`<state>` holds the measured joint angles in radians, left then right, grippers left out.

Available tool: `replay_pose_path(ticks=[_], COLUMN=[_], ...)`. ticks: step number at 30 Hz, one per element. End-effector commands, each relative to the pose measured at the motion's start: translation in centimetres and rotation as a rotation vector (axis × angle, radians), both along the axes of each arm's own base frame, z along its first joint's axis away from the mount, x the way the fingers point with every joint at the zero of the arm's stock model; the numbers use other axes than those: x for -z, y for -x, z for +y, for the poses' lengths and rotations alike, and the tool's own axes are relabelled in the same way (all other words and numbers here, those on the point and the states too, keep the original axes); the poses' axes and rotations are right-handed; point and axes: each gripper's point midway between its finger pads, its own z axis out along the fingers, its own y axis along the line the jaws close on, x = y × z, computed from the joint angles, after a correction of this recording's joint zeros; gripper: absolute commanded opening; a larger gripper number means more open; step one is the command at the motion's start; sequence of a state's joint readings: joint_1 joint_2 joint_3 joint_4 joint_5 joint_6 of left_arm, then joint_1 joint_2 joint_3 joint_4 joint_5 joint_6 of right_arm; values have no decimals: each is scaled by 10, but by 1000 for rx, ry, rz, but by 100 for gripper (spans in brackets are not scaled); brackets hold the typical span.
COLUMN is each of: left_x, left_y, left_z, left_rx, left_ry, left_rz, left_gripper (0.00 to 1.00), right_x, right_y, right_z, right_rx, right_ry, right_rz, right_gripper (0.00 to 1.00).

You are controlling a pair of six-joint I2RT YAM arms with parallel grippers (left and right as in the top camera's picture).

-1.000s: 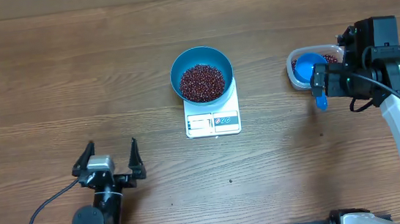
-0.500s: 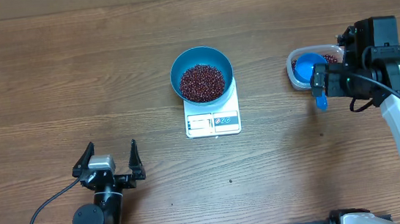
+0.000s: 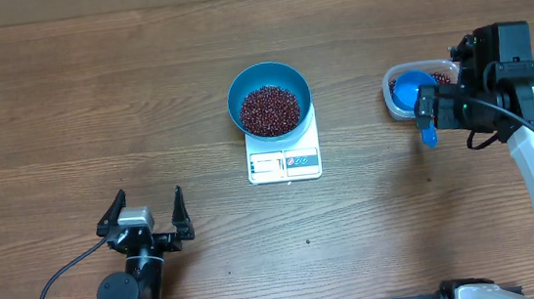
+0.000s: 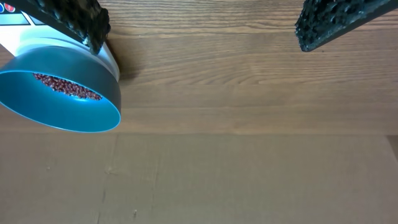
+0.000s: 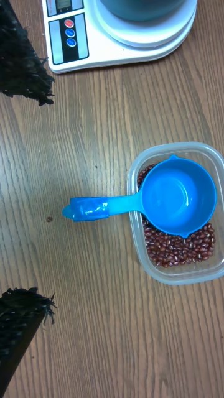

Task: Scoop item into bowl and weigh 150g on scale

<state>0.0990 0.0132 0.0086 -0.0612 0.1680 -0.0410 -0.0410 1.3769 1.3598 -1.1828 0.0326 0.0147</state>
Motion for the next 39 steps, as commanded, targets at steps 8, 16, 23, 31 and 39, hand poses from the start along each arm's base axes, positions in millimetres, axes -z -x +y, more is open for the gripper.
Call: replay_pose_path(ticks=[8,16,23,31,39], left_x=[1,1,1,1,1], left_y=[0,0,0,0,0], left_z=[3,3,3,3,3], left_rx=[-14,-14,-14,-14,-14], left_ry=[-27,-27,-27,-27,-27], left_rz=[-4,-4,-4,-4,-4], left_gripper=[100,100,100,100,100], right_x=[-17,-17,-18,-60,-59], right_y=[-3,-3,-3,-49,-33], right_z=[1,1,1,26,41], right_rx=[-14,-14,-14,-110,-214], right_ry=[3,3,3,-100,-107], right_rz=[-53,-53,-55,-482,-985], right_gripper=[100,100,100,100,100])
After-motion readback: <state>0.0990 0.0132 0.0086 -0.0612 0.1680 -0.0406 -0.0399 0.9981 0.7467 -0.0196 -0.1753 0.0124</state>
